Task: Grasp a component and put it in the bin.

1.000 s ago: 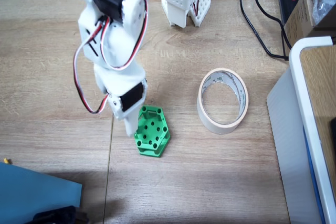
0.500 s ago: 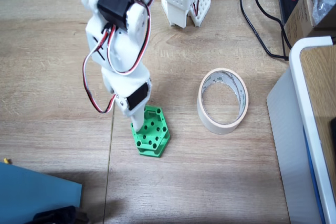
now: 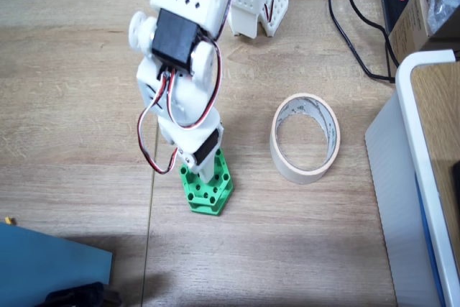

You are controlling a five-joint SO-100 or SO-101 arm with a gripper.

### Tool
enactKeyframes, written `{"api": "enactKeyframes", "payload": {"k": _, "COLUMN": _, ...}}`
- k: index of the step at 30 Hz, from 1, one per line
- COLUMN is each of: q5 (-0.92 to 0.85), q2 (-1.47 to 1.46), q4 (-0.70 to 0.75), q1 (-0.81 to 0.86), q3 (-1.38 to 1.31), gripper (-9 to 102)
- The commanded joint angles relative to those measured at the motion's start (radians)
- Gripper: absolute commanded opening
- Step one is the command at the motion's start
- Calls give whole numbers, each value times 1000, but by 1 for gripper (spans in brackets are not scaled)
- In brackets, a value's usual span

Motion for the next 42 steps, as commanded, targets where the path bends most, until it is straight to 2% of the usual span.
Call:
{"api": "enactKeyframes", "payload": {"k": 1, "q5": -5, "q2": 15, "q4": 0, "q1": 0, "q3": -11, "gripper": 15}}
{"api": "enactKeyframes", "payload": {"k": 14, "q5": 6, "q2": 31, "q4": 0, "q1": -6, "q3": -18, "gripper": 0}}
{"api": "enactKeyframes", "payload": {"k": 21, "q5": 8, "q2": 44, "q4": 0, "q1": -6, "q3": -29, "gripper": 0}}
{"api": "enactKeyframes", "payload": {"k": 27, "q5": 8, "q2": 204, "q4": 0, "q1": -11, "q3": -25, "gripper": 0}}
{"api": "enactKeyframes", "payload": {"k": 42, "q5": 12, "q2": 434, "q4": 0, "q1": -249, "q3": -12, "gripper": 0}}
